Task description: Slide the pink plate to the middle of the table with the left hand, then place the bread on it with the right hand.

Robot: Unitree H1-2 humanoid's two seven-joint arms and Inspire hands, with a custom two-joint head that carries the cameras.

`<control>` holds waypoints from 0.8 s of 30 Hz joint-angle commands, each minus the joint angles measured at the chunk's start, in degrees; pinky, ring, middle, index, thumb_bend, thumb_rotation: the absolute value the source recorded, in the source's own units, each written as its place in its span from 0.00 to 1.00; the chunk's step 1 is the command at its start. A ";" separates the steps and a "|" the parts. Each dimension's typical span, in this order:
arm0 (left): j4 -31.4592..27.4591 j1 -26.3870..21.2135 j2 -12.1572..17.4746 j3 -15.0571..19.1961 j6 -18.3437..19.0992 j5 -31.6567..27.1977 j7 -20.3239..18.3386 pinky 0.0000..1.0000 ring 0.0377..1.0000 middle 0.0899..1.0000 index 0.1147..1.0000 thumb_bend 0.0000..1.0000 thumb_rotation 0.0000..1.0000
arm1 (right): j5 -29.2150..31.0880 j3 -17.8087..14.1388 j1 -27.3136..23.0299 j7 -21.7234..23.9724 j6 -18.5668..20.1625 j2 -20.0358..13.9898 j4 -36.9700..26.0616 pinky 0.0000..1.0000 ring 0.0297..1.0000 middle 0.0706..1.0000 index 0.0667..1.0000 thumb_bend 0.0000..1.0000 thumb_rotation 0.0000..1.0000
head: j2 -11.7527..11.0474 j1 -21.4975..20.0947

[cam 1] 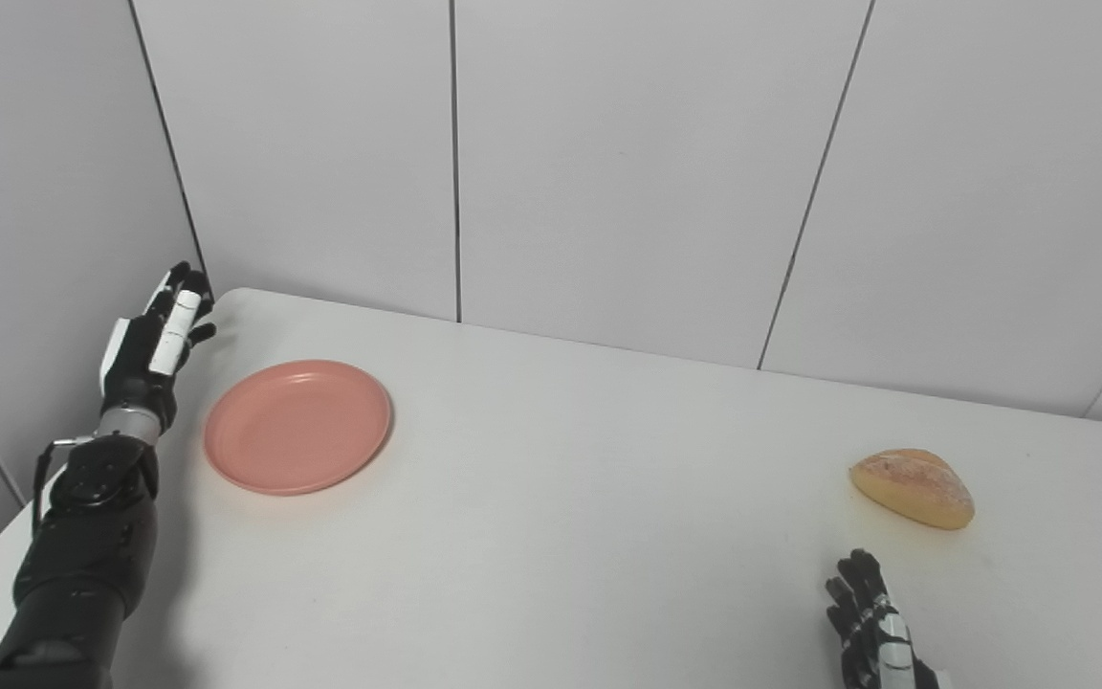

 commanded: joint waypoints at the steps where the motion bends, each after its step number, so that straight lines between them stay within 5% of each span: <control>1: 1.29 -2.90 1.63 -0.66 -3.41 0.85 0.54 0.88 0.91 0.93 0.97 0.97 0.87 | 0.07 -0.65 1.59 0.13 0.38 -0.79 1.21 1.00 0.95 0.95 0.94 0.73 1.00 | 0.05 0.03; 9: 5.07 -3.11 0.47 0.30 -5.70 -1.60 -1.60 0.92 0.93 0.93 0.96 0.85 0.85 | 0.21 -0.65 1.92 0.05 0.79 -0.66 0.70 1.00 0.95 0.95 0.94 0.73 1.00 | 0.37 -0.40; 20: 10.58 -4.48 -0.29 0.32 -7.82 -2.54 -2.25 0.93 0.91 0.92 0.95 0.92 0.82 | 0.10 -0.53 2.54 -0.11 1.39 -0.48 -0.57 1.00 0.93 0.94 0.94 0.74 1.00 | 0.92 -0.81; 24: 11.07 -4.03 -1.11 0.01 -8.15 -2.08 -2.65 0.85 0.92 0.94 0.96 0.93 0.88 | -0.08 -0.40 2.67 -0.22 1.40 -0.32 -0.80 1.00 0.93 0.94 0.94 0.73 1.00 | 1.08 -1.01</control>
